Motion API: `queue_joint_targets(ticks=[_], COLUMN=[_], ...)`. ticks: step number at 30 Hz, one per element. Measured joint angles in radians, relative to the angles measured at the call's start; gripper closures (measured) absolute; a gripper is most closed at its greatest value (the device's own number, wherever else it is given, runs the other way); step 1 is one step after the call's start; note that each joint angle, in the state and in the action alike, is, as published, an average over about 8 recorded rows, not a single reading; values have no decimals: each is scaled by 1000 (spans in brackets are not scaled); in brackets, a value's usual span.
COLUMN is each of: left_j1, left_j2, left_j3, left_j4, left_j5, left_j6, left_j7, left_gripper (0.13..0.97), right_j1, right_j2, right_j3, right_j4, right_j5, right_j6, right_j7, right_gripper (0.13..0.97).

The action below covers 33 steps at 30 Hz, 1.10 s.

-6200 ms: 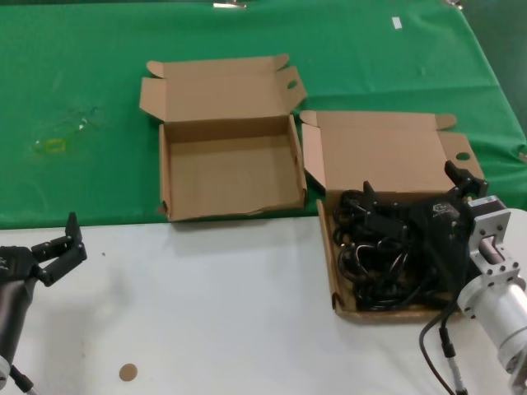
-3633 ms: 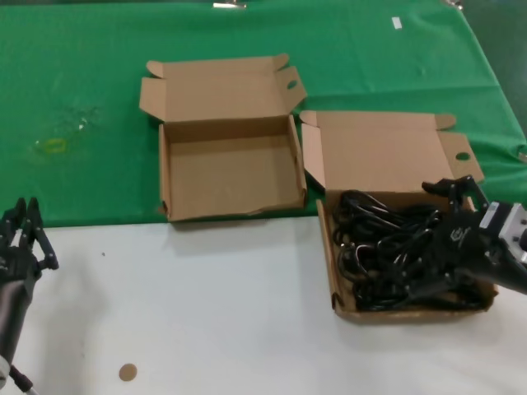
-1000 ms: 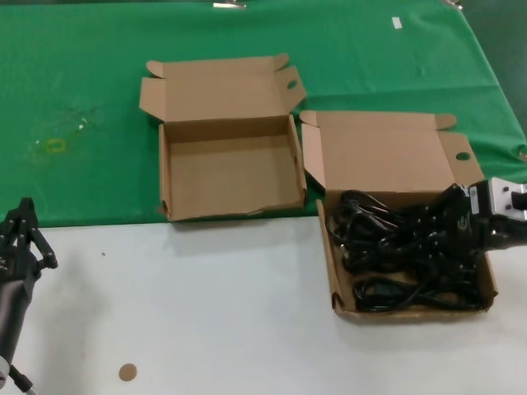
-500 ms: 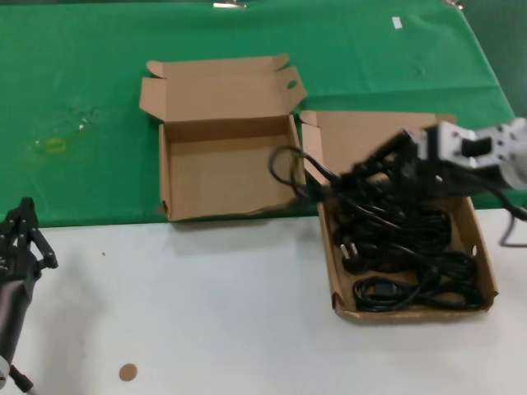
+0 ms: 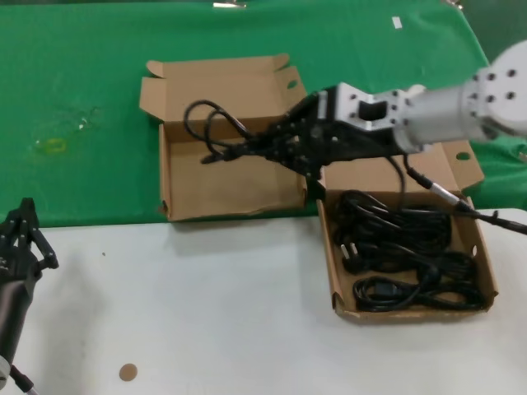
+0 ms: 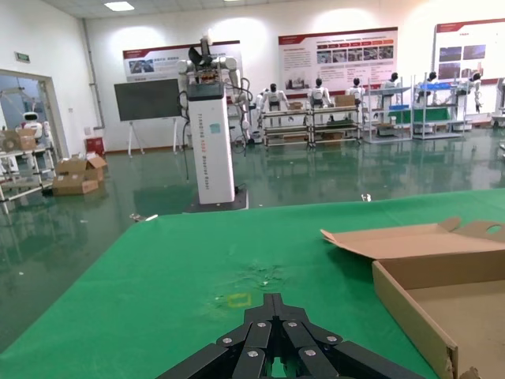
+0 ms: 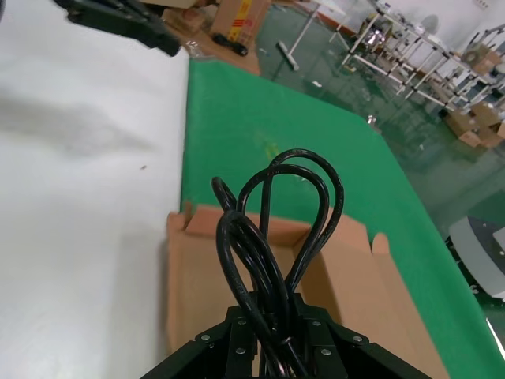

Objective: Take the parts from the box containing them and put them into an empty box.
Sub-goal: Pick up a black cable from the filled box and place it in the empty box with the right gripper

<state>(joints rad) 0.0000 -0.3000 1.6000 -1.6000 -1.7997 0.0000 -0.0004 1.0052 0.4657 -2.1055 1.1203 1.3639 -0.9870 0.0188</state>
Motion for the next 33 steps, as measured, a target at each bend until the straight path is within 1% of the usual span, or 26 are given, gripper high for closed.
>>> queue_joint_targets(ticks=[8,15,25,33], left_j1=[0,0,0,0], left_j2=[0,0,0,0], left_j3=[0,0,0,0], left_j4=[0,0,0,0], left_j5=[0,0,0,0], left_j6=[0,0,0,0], left_j7=[0,0,0,0], left_gripper=[953,953,953,953], right_j1=[46,63,62,69], right_j2=[-122,-190,-227,-240], right_j3=[-24,-30,-26,-24], right_j4=[-124,-225,-319,-362], right_j5=[-32,-38,-32,-27], right_j6=[84,142,192,204], right_j7=[-29,-70,-134,-166], right_gripper=[873,873,873,842])
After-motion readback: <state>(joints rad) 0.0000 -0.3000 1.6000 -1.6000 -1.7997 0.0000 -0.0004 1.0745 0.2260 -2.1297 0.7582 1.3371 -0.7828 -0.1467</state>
